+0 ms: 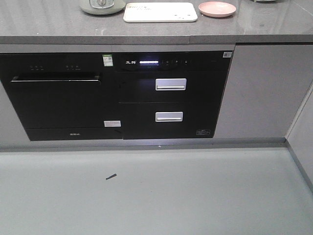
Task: Transfer vegetables to tray and serve
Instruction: 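Drive the base toward the counter with the pot, tray and plate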
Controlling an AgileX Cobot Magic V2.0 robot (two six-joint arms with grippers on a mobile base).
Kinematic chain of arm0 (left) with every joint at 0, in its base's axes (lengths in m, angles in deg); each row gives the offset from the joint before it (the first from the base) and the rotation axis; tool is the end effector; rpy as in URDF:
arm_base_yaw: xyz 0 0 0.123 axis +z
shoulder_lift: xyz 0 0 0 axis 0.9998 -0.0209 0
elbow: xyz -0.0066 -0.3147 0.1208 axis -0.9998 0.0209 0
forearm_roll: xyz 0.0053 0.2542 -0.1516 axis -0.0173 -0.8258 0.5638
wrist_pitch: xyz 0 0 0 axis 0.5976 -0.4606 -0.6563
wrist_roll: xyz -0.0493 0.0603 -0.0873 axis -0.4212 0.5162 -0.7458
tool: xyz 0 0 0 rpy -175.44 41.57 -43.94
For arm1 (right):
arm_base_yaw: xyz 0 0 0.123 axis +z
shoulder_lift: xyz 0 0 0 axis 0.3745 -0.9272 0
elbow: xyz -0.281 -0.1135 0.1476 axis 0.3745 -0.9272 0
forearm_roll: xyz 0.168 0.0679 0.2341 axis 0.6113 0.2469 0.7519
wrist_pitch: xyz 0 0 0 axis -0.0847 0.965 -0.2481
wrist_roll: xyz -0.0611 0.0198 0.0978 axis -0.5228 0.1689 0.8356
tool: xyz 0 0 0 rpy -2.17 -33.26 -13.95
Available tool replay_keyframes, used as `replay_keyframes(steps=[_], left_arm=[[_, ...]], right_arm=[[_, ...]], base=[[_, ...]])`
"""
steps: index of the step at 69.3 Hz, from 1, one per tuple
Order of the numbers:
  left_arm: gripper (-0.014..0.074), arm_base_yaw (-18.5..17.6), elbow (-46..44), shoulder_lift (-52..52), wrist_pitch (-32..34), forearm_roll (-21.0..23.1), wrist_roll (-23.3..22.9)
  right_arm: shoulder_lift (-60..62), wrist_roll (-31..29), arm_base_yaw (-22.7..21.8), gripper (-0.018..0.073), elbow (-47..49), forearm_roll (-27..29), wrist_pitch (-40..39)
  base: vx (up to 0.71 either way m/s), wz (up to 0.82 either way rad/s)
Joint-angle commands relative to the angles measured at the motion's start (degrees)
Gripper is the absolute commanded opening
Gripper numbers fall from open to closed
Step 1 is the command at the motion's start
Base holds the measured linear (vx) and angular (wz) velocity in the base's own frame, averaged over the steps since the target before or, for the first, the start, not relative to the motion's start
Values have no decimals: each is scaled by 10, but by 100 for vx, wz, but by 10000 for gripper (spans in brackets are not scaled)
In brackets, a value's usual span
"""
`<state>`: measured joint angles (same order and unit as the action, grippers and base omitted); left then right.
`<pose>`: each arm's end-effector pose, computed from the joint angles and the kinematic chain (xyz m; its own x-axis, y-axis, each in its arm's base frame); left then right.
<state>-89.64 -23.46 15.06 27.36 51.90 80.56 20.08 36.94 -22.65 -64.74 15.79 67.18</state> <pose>0.0749 -0.0010 0.1947 -0.0246 -0.0685 -0.9973 0.0119 0.9976 -0.0688 0.0744 -0.0003 0.2097 0.1113 0.1223 -0.9862 -0.0068 0.9925 0.1223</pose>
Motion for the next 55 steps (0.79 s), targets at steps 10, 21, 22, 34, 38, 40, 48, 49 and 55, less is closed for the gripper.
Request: replay_keyframes(steps=[10, 21, 22, 34, 38, 40, 48, 49, 55], left_arm=[[-6, 0, 16, 8, 41, 2, -6], [-6, 0, 16, 8, 41, 2, -6], [-6, 0, 16, 8, 41, 2, -6], [-6, 0, 16, 8, 41, 2, -6], [-6, 0, 16, 8, 41, 2, -6], [-6, 0, 16, 8, 41, 2, -6], [-6, 0, 16, 8, 41, 2, -6], [-6, 0, 16, 8, 41, 2, -6], [-6, 0, 16, 8, 41, 2, -6]], right_arm=[[3, -2, 0, -3, -9, -6, -44], [3, -2, 0, -3, -9, -6, -44], [3, -2, 0, -3, -9, -6, -44], [3, -2, 0, -3, -9, -6, -44], [3, -2, 0, -3, -9, -6, -44], [3, -2, 0, -3, -9, -6, -44], [3, -2, 0, -3, -9, -6, -44], [3, -2, 0, -3, -9, -6, -44], [3, -2, 0, -3, -9, -6, -44]], base=[[14, -12], [13, -9], [12, -6], [11, -5], [10, -3], [10, -2], [10, -1], [10, 1], [10, 0]])
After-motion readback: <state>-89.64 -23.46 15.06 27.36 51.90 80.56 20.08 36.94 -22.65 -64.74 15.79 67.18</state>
